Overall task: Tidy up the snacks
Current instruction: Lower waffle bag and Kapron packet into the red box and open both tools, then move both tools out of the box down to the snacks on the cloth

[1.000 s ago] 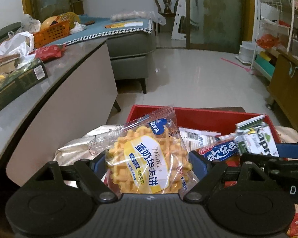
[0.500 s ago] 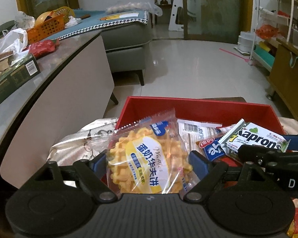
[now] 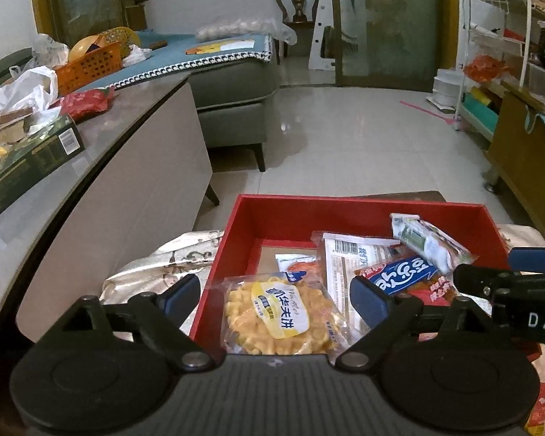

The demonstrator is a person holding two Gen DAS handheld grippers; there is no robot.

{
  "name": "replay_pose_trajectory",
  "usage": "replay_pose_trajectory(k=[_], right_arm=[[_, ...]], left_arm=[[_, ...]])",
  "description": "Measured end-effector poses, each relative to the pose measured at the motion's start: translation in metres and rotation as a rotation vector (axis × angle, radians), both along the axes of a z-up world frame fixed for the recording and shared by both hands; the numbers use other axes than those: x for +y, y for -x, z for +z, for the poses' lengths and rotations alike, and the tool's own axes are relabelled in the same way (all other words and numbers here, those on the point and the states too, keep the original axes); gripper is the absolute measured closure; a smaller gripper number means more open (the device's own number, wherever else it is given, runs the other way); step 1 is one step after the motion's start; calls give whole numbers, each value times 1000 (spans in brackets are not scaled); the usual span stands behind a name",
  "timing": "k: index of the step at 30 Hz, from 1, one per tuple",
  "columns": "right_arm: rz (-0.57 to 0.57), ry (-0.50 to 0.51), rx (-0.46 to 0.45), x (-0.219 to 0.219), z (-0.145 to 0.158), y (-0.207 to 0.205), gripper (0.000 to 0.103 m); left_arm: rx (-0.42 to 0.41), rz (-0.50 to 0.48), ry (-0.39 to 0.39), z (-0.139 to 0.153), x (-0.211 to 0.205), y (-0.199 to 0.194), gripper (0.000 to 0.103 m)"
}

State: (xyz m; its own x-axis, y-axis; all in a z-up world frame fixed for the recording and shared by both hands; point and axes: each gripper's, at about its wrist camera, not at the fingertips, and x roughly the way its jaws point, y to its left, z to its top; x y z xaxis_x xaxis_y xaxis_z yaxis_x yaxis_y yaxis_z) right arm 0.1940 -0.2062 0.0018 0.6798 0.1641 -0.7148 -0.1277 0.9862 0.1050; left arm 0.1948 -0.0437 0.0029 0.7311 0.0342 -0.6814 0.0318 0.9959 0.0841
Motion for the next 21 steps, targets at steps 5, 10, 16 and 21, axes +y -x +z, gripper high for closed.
replay_pose_trajectory(k=[5,10,16,21], right_arm=[[3,-7,-8,-4,4,7,30],[16,-6,-12,-2,10,19,28],[8,0,6,-9,12,58,27],[-21,15,71,-21,0,105,25]], left_arm=[[-16,-12,7,6,-2,6,19],[-20,-32,6,9,-7,12,19],[-7,-71,26,11,-9,27,19],[9,-117,55,15,-14,44,19]])
